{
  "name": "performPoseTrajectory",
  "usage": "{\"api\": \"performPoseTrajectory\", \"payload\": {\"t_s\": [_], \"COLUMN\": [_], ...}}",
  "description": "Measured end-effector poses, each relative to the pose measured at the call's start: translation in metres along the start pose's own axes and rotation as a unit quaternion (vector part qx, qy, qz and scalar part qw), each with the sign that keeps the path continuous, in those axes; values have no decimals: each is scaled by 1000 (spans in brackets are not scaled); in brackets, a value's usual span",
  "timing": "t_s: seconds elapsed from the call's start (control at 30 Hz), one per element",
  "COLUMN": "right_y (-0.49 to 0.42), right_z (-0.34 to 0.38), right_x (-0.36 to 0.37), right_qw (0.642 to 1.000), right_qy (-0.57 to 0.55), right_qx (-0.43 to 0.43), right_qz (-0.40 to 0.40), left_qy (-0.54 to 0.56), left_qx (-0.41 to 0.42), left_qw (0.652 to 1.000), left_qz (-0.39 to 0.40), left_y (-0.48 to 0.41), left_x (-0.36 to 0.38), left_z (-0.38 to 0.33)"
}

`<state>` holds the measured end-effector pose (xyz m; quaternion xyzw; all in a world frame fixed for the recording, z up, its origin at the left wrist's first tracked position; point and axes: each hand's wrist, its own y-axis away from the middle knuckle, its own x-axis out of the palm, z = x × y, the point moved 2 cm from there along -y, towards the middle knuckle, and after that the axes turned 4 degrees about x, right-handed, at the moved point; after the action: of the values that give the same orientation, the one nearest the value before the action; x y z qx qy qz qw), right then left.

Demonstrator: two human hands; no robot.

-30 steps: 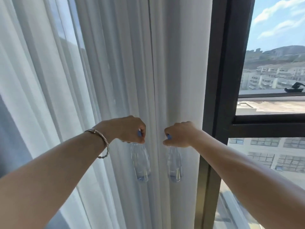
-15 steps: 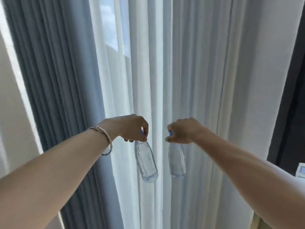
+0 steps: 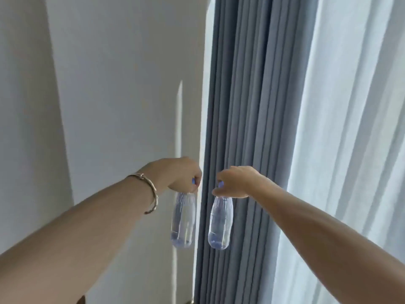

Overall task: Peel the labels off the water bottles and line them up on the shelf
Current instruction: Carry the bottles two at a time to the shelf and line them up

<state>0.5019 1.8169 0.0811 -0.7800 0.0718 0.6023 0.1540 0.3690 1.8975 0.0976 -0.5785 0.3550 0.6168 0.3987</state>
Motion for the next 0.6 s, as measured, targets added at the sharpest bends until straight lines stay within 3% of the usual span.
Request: {"api": "performPoseTrajectory", "payload": {"t_s": [0.3, 0.6], "right_y": [-81, -126], "right_z": [242, 455], "right_x": [-15, -16], "right_qw": [976, 922], "right_qy": [-37, -50], "right_qx": [-210, -383], "right_qz": [-39, -28], "left_qy": [27, 34], "left_qx": [-201, -382], "left_qw": [978, 918], "left_qz": [40, 96], "left_y": [162, 292], "left_x": [56, 82], "left_z": [177, 299]}}
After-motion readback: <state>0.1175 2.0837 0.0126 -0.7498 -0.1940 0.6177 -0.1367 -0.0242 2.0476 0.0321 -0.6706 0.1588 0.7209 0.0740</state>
